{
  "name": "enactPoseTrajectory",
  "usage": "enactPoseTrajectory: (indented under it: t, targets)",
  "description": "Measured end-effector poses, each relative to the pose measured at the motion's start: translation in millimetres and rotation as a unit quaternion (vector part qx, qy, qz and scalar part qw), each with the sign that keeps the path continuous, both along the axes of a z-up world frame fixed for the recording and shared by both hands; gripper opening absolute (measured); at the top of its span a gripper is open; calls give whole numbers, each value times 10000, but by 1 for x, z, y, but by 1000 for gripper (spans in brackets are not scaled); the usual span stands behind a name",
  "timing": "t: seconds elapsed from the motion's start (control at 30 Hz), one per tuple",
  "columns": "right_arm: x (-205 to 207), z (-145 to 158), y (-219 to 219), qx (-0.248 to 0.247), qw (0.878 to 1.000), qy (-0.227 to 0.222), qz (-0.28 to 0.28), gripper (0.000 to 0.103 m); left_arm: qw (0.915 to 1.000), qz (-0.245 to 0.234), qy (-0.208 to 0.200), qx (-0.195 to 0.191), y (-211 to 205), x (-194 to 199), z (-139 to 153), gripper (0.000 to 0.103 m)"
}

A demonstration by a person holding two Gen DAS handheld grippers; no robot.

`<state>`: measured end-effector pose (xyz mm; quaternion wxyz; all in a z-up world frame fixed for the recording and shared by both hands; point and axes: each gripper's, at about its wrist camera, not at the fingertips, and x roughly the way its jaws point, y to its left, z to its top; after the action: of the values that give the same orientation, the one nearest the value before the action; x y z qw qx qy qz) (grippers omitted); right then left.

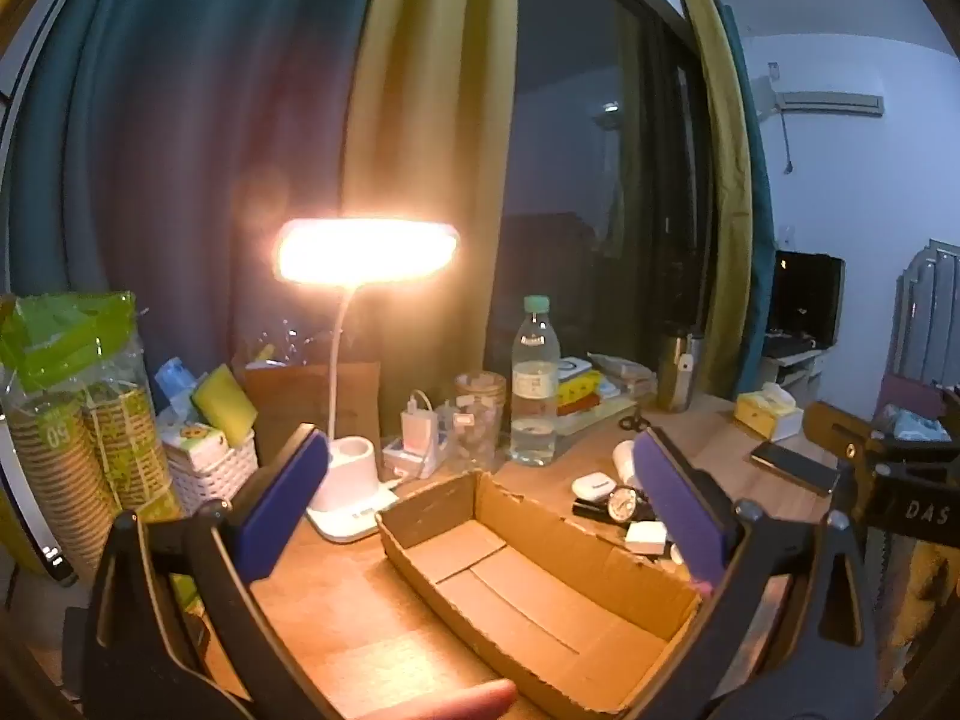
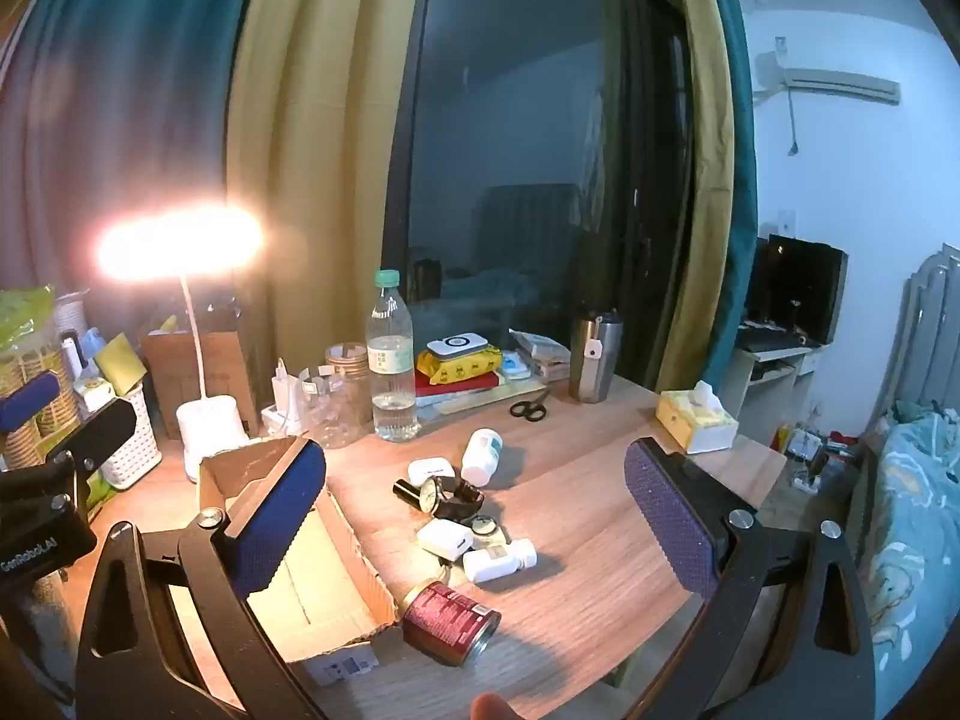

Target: Organize rigid objects

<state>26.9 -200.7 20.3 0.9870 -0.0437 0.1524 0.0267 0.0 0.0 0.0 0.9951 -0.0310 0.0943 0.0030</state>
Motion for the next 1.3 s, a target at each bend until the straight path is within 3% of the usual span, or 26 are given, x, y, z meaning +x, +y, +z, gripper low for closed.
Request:
enactPoseTrajectory:
  t: [0.2,0.5,1.3]
  targets:
    - [-1,1,0,43,10000,-75,7,102,9997,-72,217,-93,13,9,0,102]
    - [-2,4,-3,28,10000,-45,30,102,9998,-42,141,164,-2,6,-3,102]
    - [-5,0,2,23,9999,18,118,102,9998,39,198,42,1,3,-3,102]
